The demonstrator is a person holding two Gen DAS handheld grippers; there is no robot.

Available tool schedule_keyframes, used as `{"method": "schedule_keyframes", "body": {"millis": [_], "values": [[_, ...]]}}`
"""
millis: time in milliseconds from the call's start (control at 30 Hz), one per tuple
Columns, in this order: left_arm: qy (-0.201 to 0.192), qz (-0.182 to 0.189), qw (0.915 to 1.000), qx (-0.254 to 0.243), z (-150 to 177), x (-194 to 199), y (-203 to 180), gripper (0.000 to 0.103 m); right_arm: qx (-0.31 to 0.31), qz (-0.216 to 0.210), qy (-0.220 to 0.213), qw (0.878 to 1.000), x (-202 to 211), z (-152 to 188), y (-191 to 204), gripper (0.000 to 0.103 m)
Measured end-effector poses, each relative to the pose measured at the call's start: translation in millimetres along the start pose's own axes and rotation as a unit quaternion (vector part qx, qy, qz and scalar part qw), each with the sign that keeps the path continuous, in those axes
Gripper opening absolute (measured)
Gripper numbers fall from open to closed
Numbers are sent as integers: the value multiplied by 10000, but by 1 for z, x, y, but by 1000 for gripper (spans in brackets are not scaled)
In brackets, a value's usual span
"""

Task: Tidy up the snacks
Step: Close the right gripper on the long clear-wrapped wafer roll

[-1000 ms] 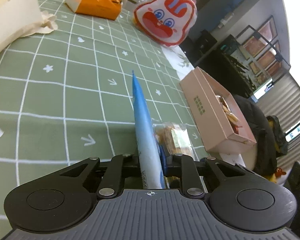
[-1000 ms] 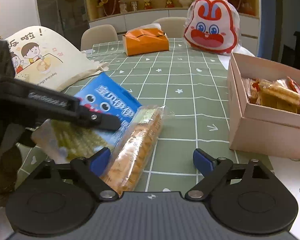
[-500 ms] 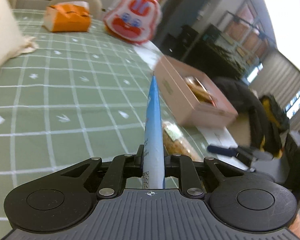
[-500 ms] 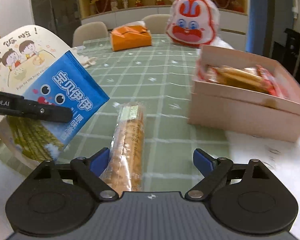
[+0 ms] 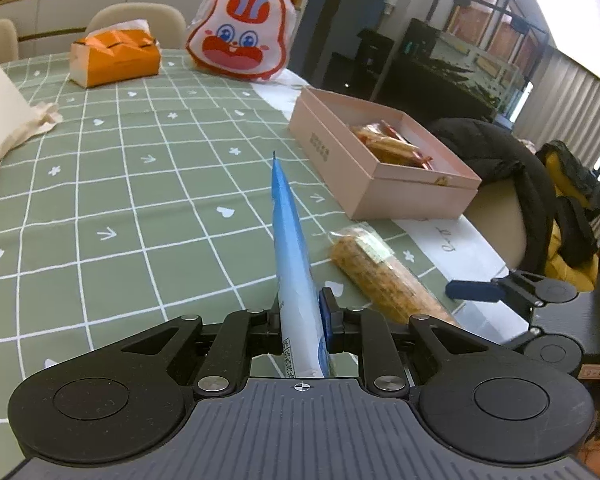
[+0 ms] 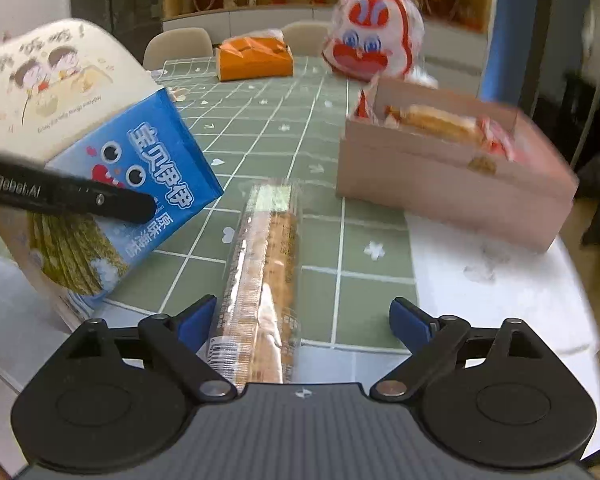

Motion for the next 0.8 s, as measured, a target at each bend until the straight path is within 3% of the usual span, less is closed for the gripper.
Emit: {"method": "schedule_keyframes", "body": {"millis": [67, 533, 667, 800], "values": [[1, 100, 9999, 96, -2, -3, 1, 20, 168, -132, 95, 9997, -1, 3, 3, 103], [117, 1172, 9917, 521, -30, -45, 3, 19, 408, -325, 29, 9986, 6, 11, 8, 103], [-12, 1195, 9914, 532, -27, -36, 2, 19, 494, -414, 204, 9977, 6, 7, 9, 102], [-90, 1071, 9917, 710, -26, -34, 7, 19, 485, -229, 182, 9984, 6, -9, 8, 100]]}}
Point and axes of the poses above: each gripper's, at about its wrist camera, not at the fingertips, and x roughly against the way its jaws point, y to its left, z to its underside, the point moved 8 cm from there along -x, roughly the way its jaws point, and after that the axes turned 1 degree about x, right-handed, at the moved point
